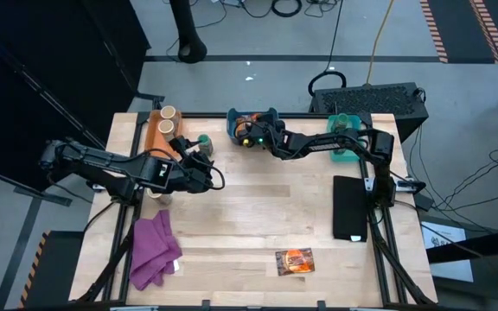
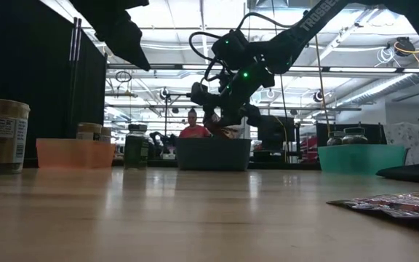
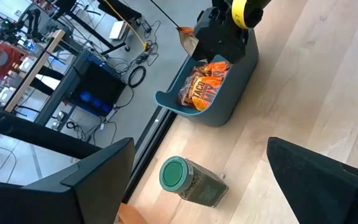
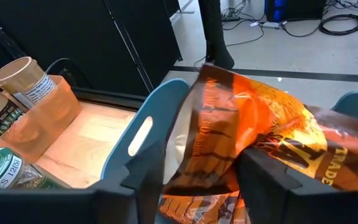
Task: Sort spices by type
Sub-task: Put the top orange seasoning into the dark blue bin
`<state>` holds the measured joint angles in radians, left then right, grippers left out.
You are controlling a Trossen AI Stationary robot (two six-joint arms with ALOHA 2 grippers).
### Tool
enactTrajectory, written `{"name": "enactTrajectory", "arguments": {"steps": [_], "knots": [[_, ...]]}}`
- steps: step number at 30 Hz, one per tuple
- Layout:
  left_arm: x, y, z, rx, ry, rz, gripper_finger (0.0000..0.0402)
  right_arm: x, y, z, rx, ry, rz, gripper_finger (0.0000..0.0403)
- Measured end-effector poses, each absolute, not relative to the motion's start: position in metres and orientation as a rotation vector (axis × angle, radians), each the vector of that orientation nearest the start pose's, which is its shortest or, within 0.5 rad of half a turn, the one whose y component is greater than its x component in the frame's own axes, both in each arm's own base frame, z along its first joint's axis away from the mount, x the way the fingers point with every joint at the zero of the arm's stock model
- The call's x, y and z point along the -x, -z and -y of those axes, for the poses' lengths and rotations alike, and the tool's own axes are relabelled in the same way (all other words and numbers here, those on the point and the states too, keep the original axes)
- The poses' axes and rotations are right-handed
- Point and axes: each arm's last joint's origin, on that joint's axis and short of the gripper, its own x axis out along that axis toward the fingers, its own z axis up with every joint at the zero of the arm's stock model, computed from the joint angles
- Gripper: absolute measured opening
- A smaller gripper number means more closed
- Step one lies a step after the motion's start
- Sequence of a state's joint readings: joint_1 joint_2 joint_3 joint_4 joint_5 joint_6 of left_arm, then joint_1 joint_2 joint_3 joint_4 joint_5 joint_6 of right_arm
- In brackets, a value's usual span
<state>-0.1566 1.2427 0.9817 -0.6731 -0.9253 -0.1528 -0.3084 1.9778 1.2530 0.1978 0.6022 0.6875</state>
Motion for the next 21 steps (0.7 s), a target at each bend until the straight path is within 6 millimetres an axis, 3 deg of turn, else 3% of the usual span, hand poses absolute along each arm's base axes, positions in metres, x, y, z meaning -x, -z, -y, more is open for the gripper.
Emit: {"name": "enactTrajectory", "arguments": {"steps": [11,21], "knots": [[-0.238,-0.280,0.014,-0.349,-0.769,-0.756,0.0370,-0.401,-0.181,0.147,-0.496,0.995,-0.264,0.0246],[-0.237,-0.278,0.014,-0.346,-0.774,-0.772,0.0370,-0.394,-0.177,0.164,-0.557,0.890,-0.353,0.0308]]}}
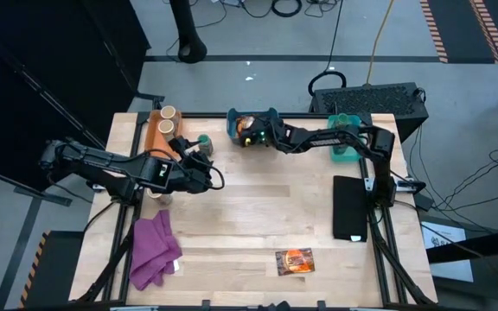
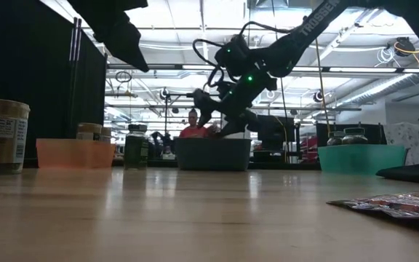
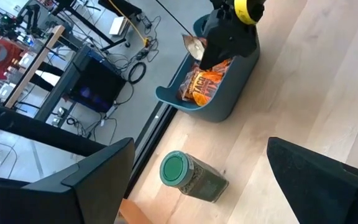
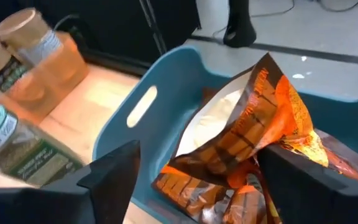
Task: Sort spices by type
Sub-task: Put the top orange seasoning into the dark blue bin, then put the green seasoning bottle into the light blue bin
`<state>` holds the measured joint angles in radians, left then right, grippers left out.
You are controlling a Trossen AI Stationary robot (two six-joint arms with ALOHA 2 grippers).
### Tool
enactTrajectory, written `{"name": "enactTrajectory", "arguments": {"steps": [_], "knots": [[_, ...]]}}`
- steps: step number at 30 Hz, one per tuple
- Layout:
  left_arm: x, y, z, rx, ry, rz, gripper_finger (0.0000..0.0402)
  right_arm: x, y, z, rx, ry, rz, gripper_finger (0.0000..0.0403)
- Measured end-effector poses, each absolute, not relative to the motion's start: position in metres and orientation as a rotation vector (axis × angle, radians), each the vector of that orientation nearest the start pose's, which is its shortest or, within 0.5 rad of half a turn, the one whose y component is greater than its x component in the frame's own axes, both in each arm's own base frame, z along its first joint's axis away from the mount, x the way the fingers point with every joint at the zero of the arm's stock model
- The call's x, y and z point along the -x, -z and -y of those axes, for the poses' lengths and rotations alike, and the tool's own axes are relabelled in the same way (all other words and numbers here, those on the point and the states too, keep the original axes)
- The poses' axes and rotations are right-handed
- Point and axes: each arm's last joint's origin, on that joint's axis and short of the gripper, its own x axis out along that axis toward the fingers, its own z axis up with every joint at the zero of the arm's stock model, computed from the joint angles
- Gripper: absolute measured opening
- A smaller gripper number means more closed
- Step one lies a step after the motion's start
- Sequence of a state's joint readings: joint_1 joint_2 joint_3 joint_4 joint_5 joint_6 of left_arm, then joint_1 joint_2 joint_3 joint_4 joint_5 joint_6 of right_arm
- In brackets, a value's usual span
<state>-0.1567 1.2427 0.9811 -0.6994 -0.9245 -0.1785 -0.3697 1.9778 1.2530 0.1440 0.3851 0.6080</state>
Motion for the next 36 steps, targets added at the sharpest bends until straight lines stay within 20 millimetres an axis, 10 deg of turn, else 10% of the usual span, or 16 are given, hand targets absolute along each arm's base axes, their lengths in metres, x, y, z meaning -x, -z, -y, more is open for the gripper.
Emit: {"name": "enactTrajectory", "arguments": {"steps": [16,27,36], "knots": [[-0.237,-0.278,0.014,-0.343,-0.775,-0.769,0.0370,-0.361,-0.228,0.171,-0.415,0.797,-0.474,0.0320],[-0.237,-0.278,0.014,-0.323,-0.783,-0.761,0.0370,-0.310,-0.304,0.105,-0.188,0.640,-0.640,0.0320],[-0.238,-0.279,0.015,-0.302,-0.765,-0.753,0.0370,-0.268,-0.312,0.035,-0.176,0.489,-0.942,0.0320]]}}
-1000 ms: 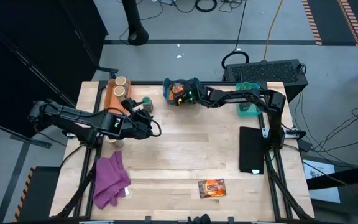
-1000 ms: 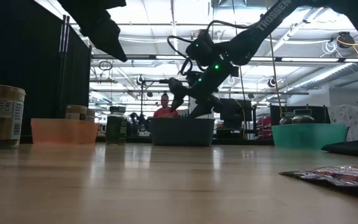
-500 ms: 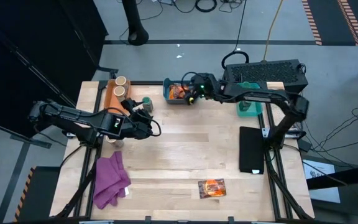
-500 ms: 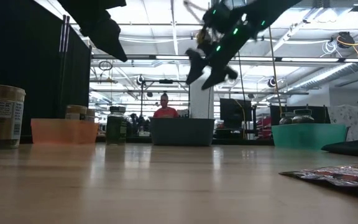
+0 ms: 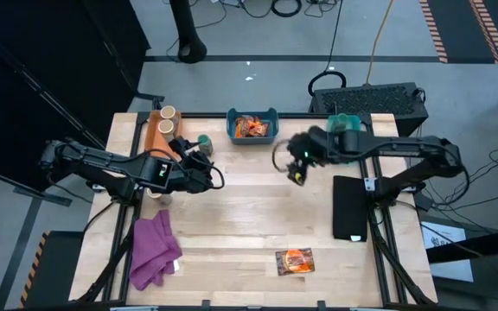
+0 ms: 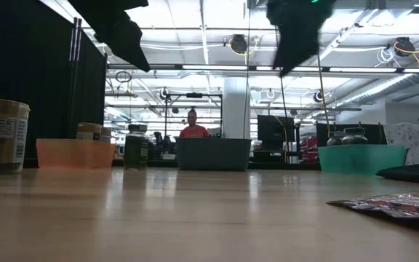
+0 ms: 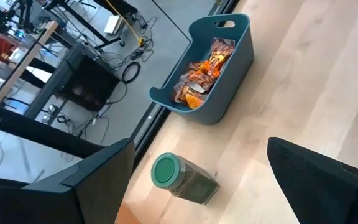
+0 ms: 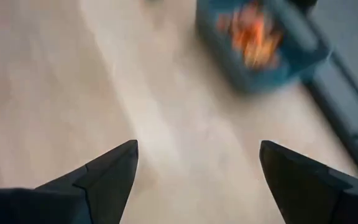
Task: Sort spices by type
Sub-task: Put the green seasoning bottle into the light blue bin
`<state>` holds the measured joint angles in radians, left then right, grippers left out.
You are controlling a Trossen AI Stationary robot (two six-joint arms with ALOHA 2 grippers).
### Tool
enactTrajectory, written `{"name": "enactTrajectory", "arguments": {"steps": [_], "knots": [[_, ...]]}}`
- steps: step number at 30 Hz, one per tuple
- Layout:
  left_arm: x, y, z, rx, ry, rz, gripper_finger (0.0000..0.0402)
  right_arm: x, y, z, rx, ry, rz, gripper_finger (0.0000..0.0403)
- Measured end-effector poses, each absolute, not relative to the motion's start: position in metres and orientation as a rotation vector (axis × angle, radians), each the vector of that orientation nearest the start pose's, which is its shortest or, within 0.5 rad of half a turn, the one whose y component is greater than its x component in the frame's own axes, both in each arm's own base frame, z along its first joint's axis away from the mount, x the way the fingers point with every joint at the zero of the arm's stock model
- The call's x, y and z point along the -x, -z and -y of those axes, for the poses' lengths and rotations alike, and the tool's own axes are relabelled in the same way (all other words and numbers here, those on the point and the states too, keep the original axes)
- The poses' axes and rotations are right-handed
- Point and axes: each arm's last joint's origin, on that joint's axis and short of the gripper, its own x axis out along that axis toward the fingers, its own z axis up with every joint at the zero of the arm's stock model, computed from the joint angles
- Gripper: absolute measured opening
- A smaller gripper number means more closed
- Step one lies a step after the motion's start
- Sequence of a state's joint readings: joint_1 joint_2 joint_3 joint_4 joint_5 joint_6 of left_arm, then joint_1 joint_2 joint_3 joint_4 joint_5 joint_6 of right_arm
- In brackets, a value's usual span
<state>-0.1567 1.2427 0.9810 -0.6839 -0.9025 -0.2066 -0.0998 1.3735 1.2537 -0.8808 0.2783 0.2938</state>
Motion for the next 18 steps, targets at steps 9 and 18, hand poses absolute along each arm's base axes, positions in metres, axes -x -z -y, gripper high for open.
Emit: {"name": "enactTrajectory", "arguments": {"steps": [9,18], "knots": [[-0.238,-0.278,0.015,-0.229,-0.782,-0.726,0.0370,-0.250,-0.276,-0.020,-0.275,0.488,-1.148,0.0320],[-0.238,-0.276,0.016,-0.072,-0.780,-0.702,0.0370,-0.224,-0.232,-0.058,-0.334,0.468,-1.328,0.0320]]}}
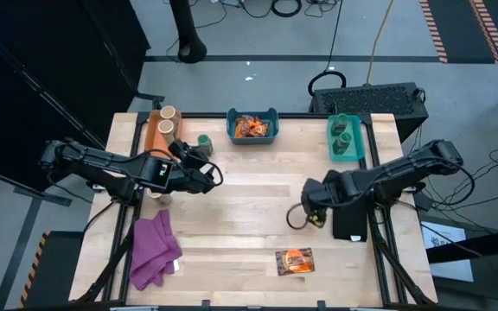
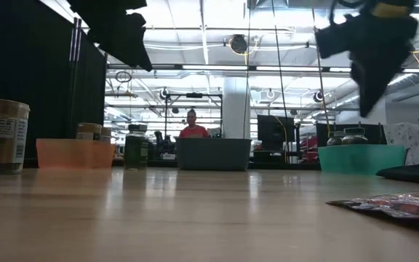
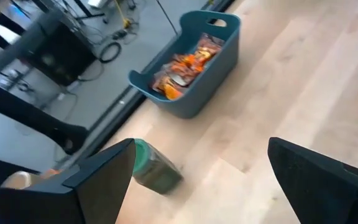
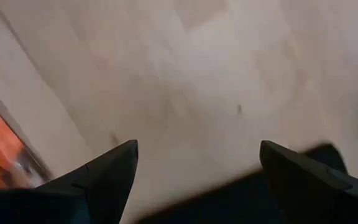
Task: Sort spices by type
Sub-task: Put the green seasoning bottle into the light blue bin
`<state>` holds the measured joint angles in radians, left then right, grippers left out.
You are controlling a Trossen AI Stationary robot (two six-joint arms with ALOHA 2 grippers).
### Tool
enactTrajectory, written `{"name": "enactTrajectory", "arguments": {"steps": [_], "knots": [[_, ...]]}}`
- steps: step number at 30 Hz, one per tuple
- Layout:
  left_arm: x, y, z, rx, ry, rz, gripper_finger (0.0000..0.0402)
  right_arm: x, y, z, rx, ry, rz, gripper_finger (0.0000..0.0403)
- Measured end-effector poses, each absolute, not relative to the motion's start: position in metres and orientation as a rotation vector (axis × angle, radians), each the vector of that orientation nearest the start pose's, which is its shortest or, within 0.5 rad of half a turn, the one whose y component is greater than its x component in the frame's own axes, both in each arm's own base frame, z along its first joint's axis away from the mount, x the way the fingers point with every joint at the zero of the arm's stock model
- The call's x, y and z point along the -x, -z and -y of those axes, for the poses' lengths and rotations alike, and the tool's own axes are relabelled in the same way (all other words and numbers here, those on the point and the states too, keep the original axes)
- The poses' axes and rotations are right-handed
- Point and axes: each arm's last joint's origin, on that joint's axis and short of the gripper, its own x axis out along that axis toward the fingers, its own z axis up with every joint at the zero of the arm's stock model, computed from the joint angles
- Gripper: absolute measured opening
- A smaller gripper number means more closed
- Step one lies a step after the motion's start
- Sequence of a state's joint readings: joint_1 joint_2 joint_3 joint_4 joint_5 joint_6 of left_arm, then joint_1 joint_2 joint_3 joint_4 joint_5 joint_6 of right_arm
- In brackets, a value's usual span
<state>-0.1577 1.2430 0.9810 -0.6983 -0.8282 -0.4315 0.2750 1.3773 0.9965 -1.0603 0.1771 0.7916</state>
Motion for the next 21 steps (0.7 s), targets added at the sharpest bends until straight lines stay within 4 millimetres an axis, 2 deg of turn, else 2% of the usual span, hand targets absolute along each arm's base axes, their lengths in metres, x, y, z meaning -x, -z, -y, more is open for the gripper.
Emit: {"name": "enactTrajectory", "arguments": {"steps": [4,9,15,21], "knots": [[-0.238,-0.276,0.017,-0.043,-0.752,-0.712,0.0370,-0.212,-0.222,-0.064,-0.299,0.518,-1.384,0.0320],[-0.238,-0.276,0.016,0.037,-0.776,-0.685,0.0370,-0.203,-0.228,-0.062,-0.199,0.613,-1.312,0.0320],[-0.240,-0.274,0.004,0.237,-0.785,-0.684,0.0370,-0.193,-0.249,-0.052,-0.083,0.688,-1.096,0.0320],[-0.240,-0.273,-0.018,0.359,-0.834,-0.691,0.0370,-0.177,-0.278,-0.041,0.012,0.764,-0.810,0.0320]]}}
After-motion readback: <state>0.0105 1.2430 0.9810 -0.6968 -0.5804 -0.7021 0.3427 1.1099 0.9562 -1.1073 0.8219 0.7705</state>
